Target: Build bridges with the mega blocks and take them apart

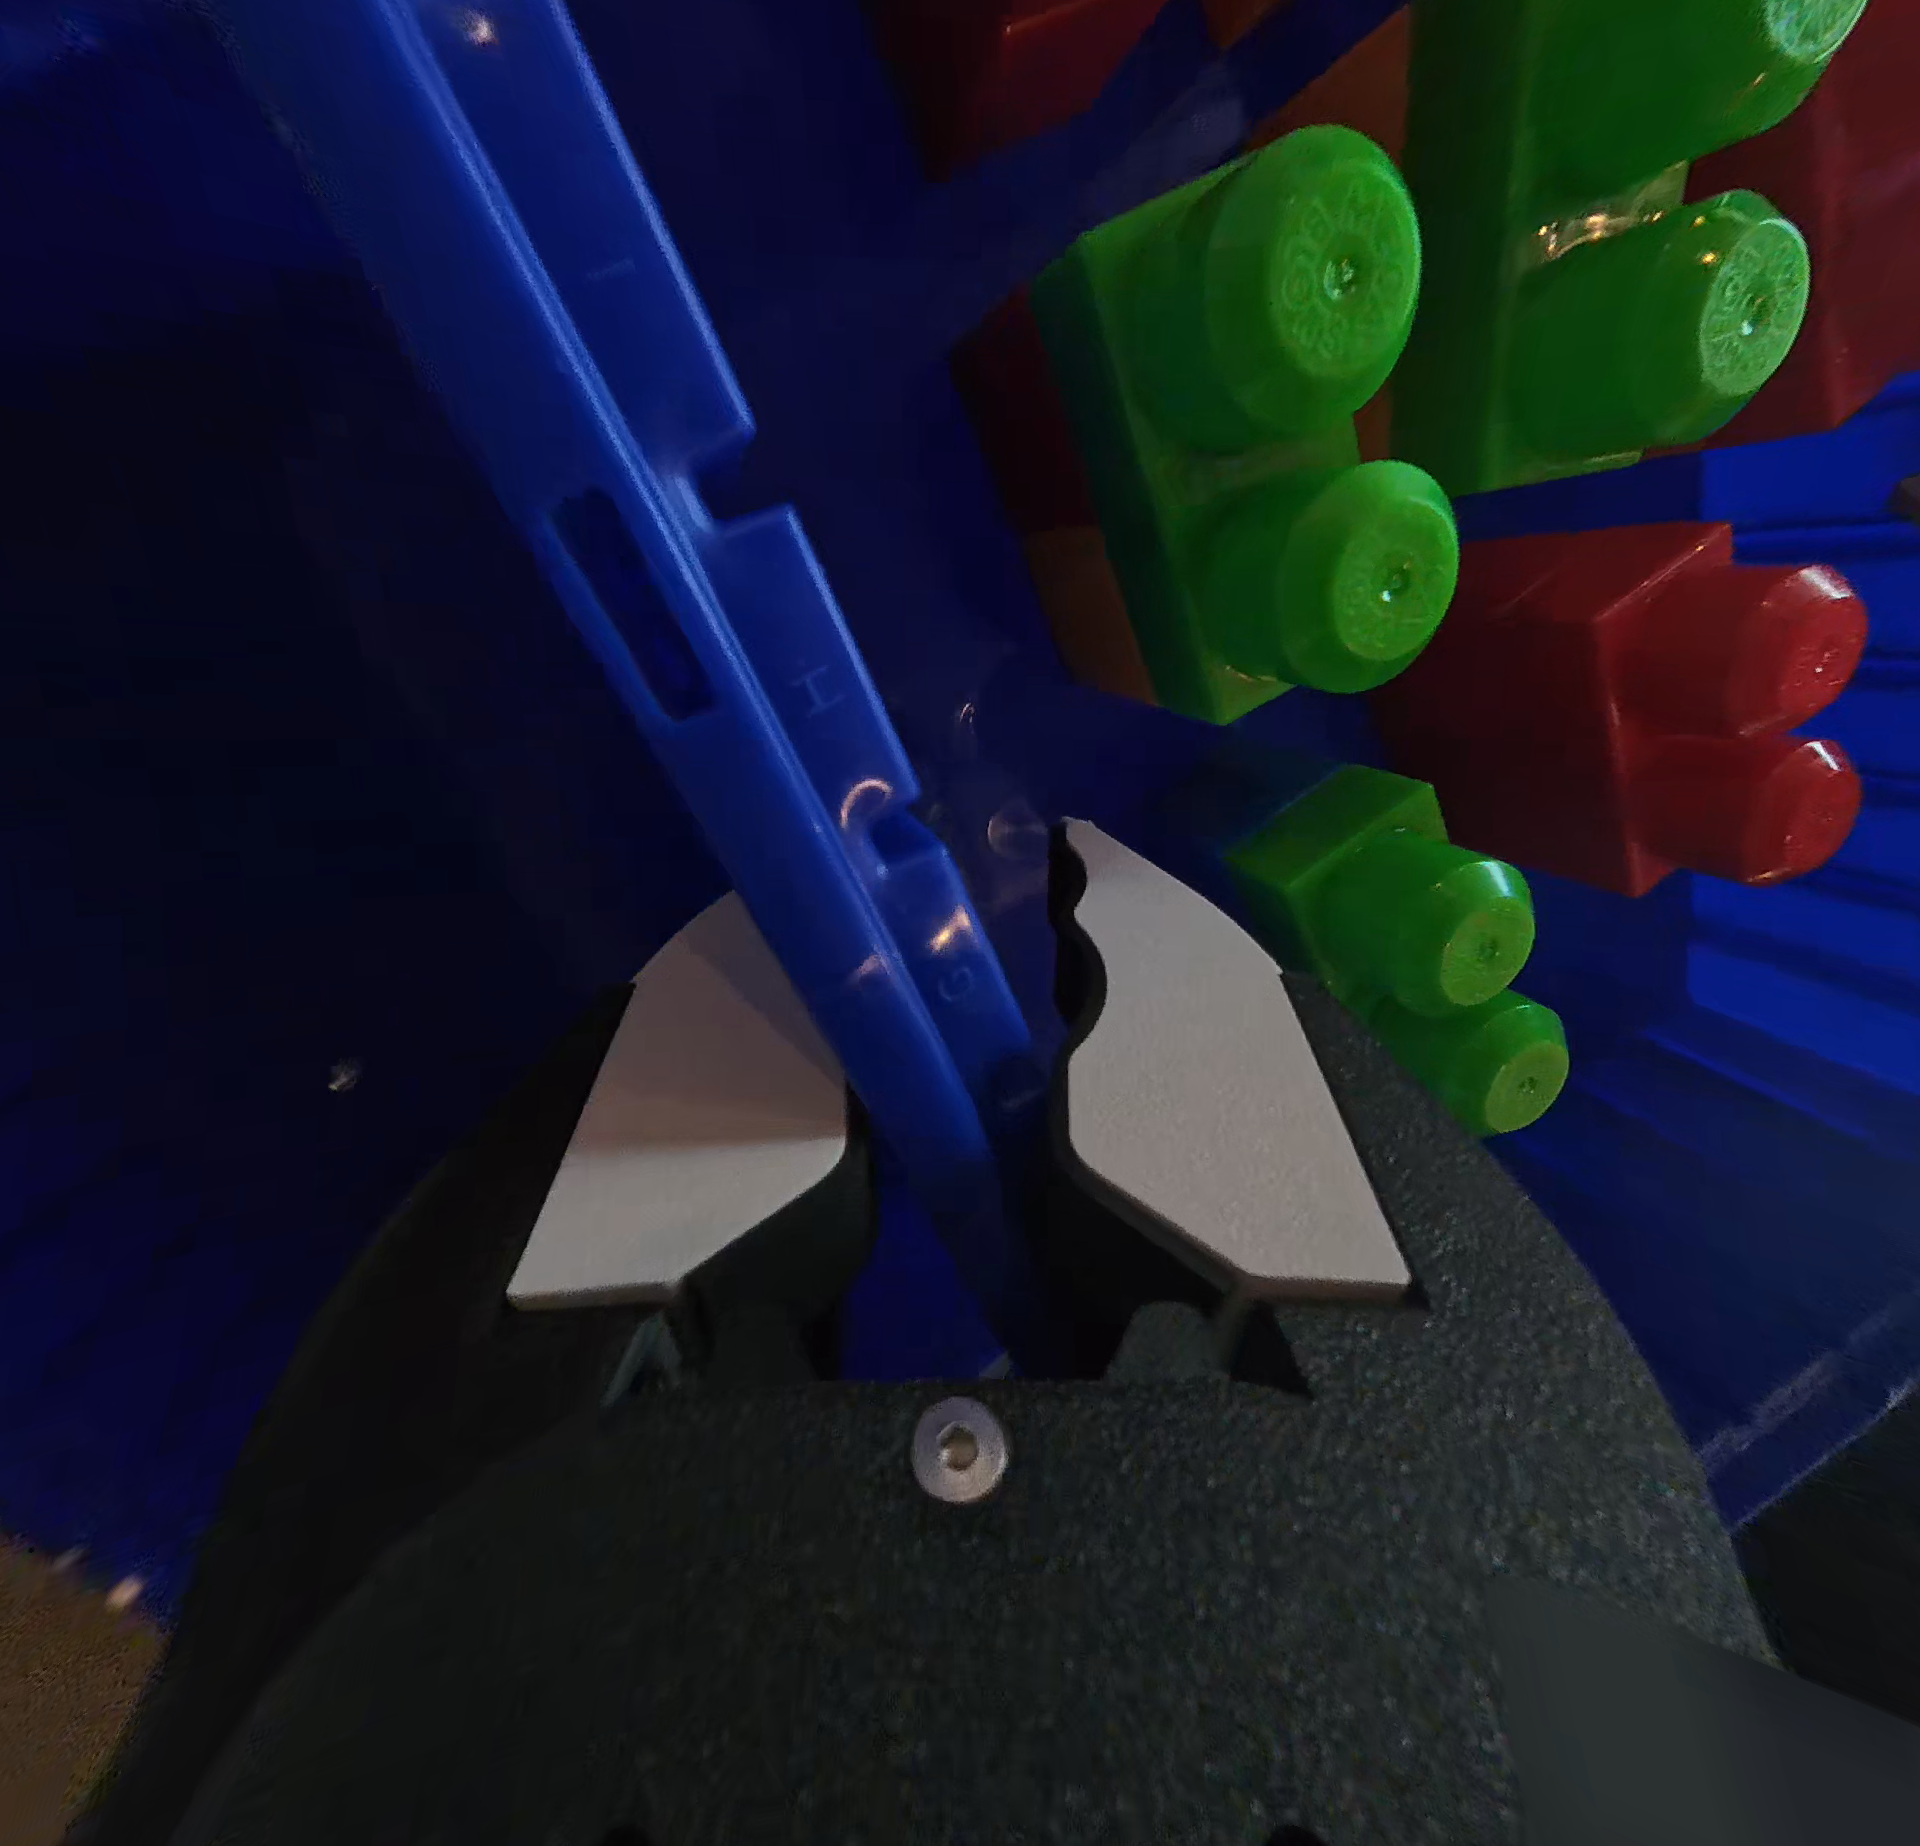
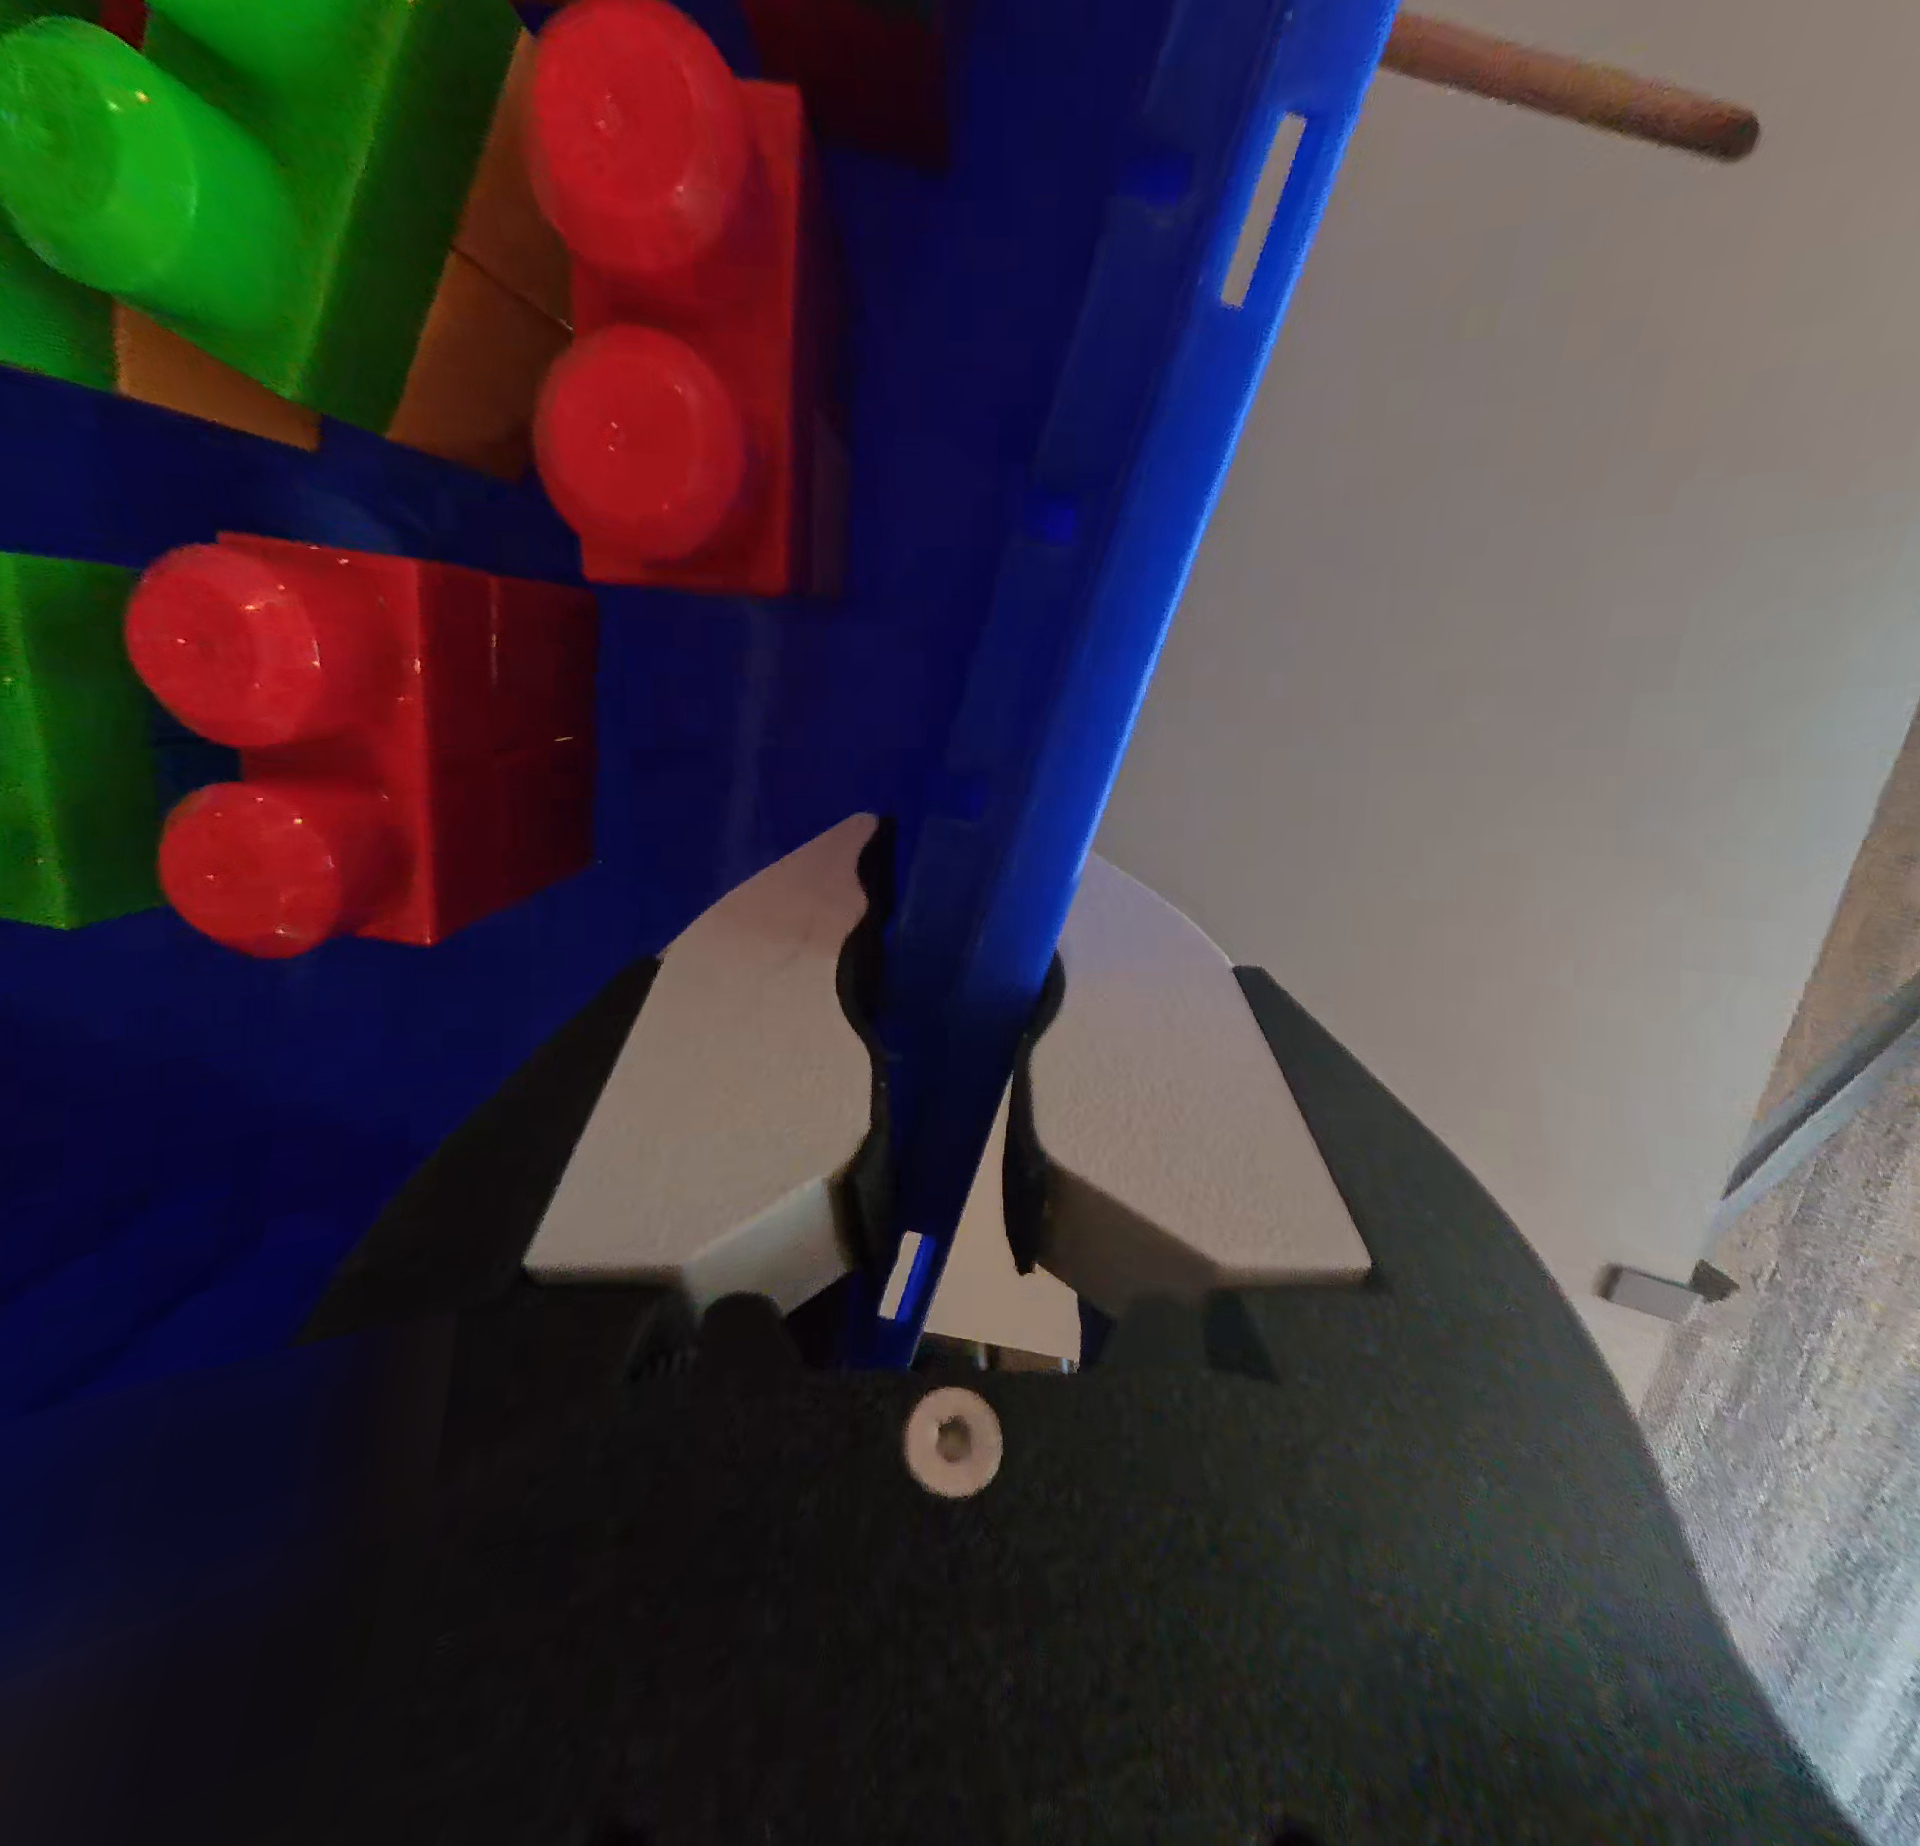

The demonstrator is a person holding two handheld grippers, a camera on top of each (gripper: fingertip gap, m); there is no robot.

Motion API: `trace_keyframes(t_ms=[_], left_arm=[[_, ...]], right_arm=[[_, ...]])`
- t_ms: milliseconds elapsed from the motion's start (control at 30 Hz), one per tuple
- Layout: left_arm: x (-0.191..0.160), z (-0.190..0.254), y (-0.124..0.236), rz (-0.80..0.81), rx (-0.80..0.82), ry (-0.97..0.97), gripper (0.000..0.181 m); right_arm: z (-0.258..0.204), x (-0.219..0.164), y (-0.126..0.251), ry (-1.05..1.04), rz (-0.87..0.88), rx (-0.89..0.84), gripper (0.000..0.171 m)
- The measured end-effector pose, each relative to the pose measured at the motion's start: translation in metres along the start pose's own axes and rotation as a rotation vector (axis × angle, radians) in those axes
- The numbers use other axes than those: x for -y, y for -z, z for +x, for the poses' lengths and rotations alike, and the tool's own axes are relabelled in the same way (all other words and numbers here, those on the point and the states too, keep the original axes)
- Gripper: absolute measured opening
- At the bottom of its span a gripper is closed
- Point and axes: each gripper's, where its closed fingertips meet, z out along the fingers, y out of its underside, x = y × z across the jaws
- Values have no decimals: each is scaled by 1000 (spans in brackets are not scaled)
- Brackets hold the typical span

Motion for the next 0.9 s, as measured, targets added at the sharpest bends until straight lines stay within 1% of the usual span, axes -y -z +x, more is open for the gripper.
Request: trace_keyframes(t_ms=[100, 233, 333, 433, 533, 667, 800, 900], left_arm=[[-13, -41, 41, 4, 31, 16, 34], [-39, -103, 94, 5, 82, 37, 34], [-63, -156, 128, 15, 111, 71, 33], [-95, -208, 157, 13, 108, 123, 33], [-130, -256, 183, -6, 115, 167, 33], [-169, -318, 214, -12, 164, 214, 32], [-201, -372, 233, -29, 206, 241, 31], [-222, -407, 240, -38, 230, 248, 31]], right_arm=[[-53, 23, 5, 13, 16, 39, 19], [-132, 50, 2, 35, 42, 104, 19], [-197, 70, -2, 61, 61, 133, 19], [-265, 88, -8, 90, 90, 197, 18], [-328, 96, -17, 122, 77, 234, 19], [-405, 106, -36, 139, 88, 302, 19], [-468, 111, -59, 141, 90, 354, 19], [-507, 112, -78, 145, 91, 383, 19]])
